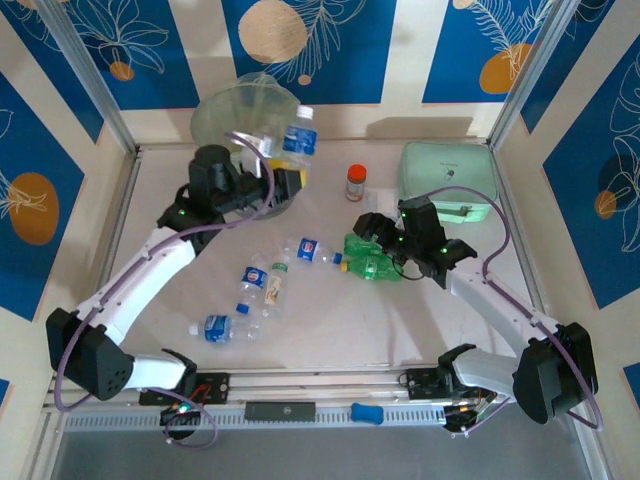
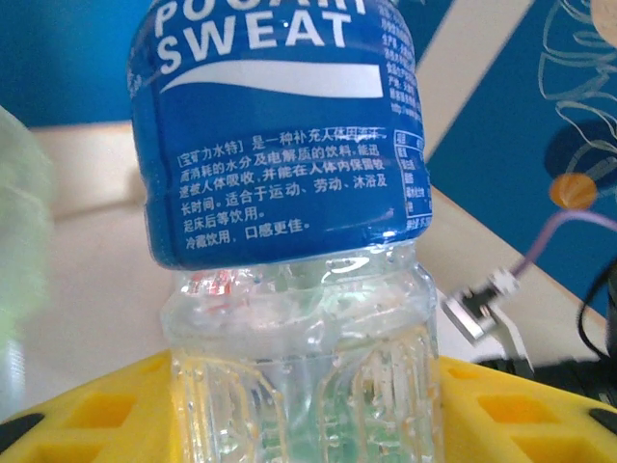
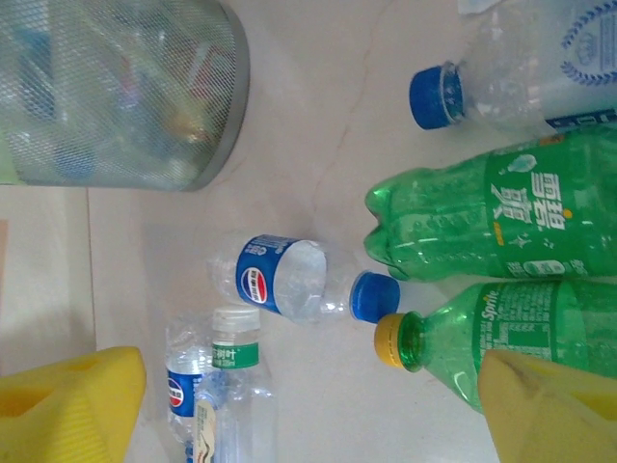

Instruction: Put the plastic bottles in the bin

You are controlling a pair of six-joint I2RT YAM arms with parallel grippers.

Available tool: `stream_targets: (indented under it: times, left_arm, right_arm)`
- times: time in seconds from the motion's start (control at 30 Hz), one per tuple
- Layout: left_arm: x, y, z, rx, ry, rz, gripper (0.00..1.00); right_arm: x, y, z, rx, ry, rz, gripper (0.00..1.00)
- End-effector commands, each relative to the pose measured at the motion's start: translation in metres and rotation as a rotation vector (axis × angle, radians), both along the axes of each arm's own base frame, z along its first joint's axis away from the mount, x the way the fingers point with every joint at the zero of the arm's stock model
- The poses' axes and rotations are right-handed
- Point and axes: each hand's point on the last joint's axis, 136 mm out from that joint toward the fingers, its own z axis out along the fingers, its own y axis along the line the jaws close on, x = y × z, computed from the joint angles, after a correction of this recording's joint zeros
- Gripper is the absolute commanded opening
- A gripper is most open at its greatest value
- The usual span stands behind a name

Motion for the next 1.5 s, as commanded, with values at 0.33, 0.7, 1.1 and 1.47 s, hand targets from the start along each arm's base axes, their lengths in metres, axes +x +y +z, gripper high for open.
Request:
stream_targets:
  times: [0.33,0.7,1.1,1.47]
  left_arm:
    - [0.086,0.079,0.026,0.204,-0.016,0.214,0.53]
    - [0.142,0.101,-0.031,0.269,0.196,0.248,0.54]
    - [0.153,0.1,-0.062,0.295,0.274,0.232,0.59]
    - [0.141,0.099,-0.038,0.256,0.244,0.233,0.86]
  right_arm:
    - [-0.009,-0.006,0.002,0.007,-0.011,-0.021,0.9]
    - [-0.017,-0.016,0.003,-0.003,-0.021,-0.046,0.9]
    - [-0.019,-0.021,0.004,-0.007,-0.027,-0.061,0.9]
    - [-0.018,-0.022,0.002,-0.024,-0.023,-0.06,0.9]
